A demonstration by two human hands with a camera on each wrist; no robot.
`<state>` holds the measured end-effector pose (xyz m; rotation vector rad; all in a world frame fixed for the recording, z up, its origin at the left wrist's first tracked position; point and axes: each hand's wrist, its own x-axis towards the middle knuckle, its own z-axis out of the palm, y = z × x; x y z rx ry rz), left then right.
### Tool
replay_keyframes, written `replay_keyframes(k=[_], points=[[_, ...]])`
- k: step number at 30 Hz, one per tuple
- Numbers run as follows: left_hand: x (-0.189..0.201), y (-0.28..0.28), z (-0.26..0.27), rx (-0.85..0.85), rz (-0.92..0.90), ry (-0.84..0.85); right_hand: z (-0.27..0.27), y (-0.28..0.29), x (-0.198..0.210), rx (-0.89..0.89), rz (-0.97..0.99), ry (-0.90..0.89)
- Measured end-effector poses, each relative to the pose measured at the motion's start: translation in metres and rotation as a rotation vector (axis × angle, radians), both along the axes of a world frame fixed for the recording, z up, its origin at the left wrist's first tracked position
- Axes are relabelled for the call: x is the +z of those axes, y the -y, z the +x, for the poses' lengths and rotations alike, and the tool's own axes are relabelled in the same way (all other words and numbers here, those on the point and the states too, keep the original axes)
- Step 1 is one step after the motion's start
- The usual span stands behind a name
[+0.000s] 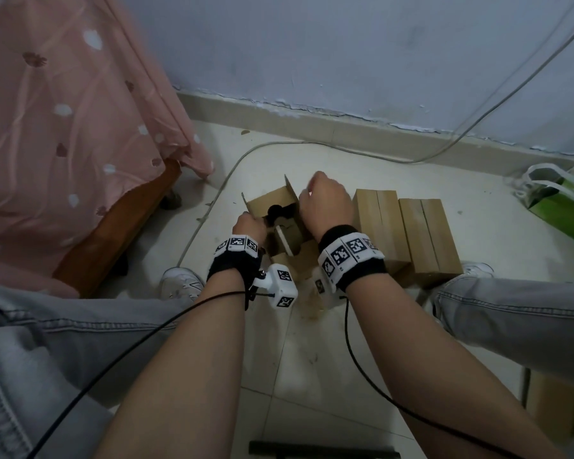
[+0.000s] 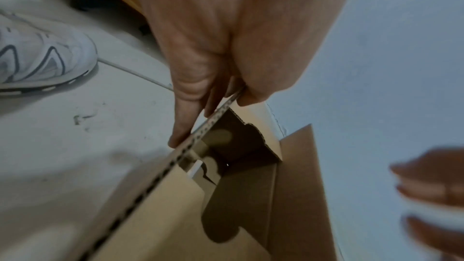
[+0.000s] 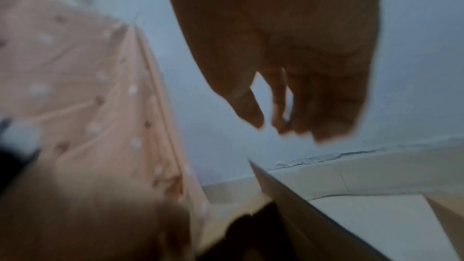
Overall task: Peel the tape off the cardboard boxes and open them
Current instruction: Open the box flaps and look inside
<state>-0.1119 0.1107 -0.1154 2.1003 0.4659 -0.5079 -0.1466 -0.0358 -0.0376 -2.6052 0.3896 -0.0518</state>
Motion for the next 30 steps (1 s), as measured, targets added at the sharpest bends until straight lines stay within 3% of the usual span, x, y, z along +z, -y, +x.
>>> replay_keyframes(k=[3,5,9,13,15,20,22,24,27,30], points=[[-0.003,-0.007,-0.004,0.137,-0.129,-0.054,0.007,0.005,0.002,-0.139,0.192,-0.445],[0.003,-0.008,-0.015,0.165,-0.193,-0.078,0.007,0.009,-0.01,-0.165,0.226,-0.597],[0.007,-0.009,-0.028,0.285,-0.291,-0.072,0.0,0.019,-0.052,-0.228,0.244,-0.666],[0.012,-0.004,-0.03,0.423,-0.481,-0.185,-0.004,0.023,-0.085,-0.284,0.446,-0.685],[0.009,-0.003,-0.031,0.397,-0.404,-0.196,-0.007,0.023,-0.089,-0.299,0.479,-0.609],[0.003,-0.01,-0.039,0.187,-0.145,-0.274,-0.011,0.026,-0.098,-0.266,0.326,-0.462],[0.001,-0.01,-0.038,0.058,-0.141,-0.344,-0.013,0.028,-0.1,-0.27,0.291,-0.471],[0.011,-0.009,-0.038,-0.124,-0.027,-0.372,-0.017,0.029,-0.095,-0.243,0.255,-0.488],[0.017,-0.004,-0.036,-0.123,0.23,-0.267,-0.02,0.032,-0.087,-0.194,0.195,-0.486],[0.013,0.007,-0.032,-0.134,0.326,-0.153,-0.019,0.03,-0.073,-0.113,0.138,-0.449]])
